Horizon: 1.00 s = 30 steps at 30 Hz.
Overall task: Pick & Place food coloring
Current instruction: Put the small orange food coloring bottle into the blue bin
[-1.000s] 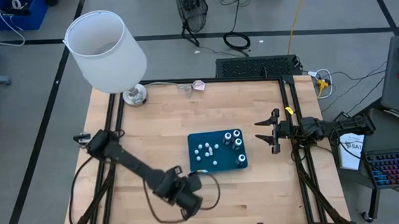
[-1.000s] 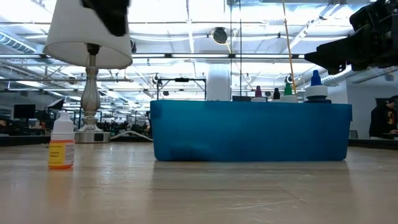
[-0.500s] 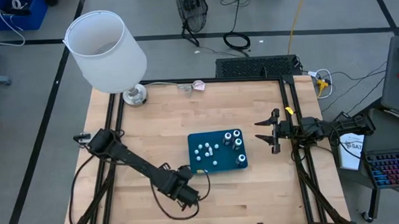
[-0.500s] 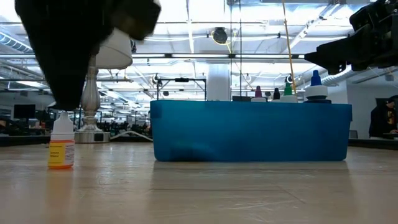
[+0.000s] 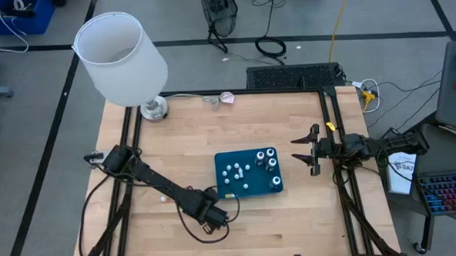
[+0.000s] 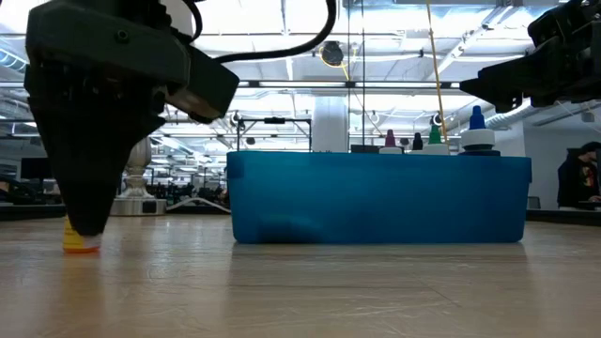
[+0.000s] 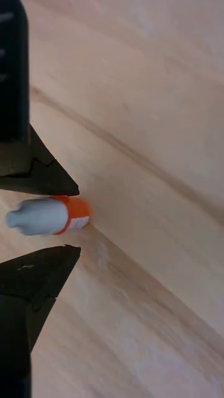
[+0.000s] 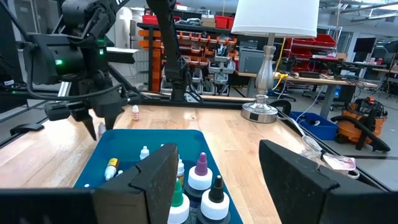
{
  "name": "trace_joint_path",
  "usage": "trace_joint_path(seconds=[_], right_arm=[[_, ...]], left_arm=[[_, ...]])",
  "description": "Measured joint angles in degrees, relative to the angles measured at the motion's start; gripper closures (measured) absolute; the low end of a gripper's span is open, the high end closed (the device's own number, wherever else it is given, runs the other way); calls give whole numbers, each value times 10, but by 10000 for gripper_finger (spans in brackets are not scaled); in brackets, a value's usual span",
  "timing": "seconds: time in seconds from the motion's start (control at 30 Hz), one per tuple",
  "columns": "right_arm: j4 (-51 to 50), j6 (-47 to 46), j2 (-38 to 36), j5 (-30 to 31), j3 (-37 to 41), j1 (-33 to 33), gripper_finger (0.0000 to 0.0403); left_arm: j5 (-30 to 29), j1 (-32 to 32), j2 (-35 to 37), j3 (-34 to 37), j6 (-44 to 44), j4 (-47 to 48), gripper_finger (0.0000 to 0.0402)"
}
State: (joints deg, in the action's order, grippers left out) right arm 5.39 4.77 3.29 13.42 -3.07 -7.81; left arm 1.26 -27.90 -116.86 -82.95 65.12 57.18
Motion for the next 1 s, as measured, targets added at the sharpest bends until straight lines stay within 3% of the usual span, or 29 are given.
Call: trace_joint_path(seconds=[1.0], right_arm=[[0,0,0,0,0,0,190]], left_arm=[[17,1,8,0,-5,-8,256]])
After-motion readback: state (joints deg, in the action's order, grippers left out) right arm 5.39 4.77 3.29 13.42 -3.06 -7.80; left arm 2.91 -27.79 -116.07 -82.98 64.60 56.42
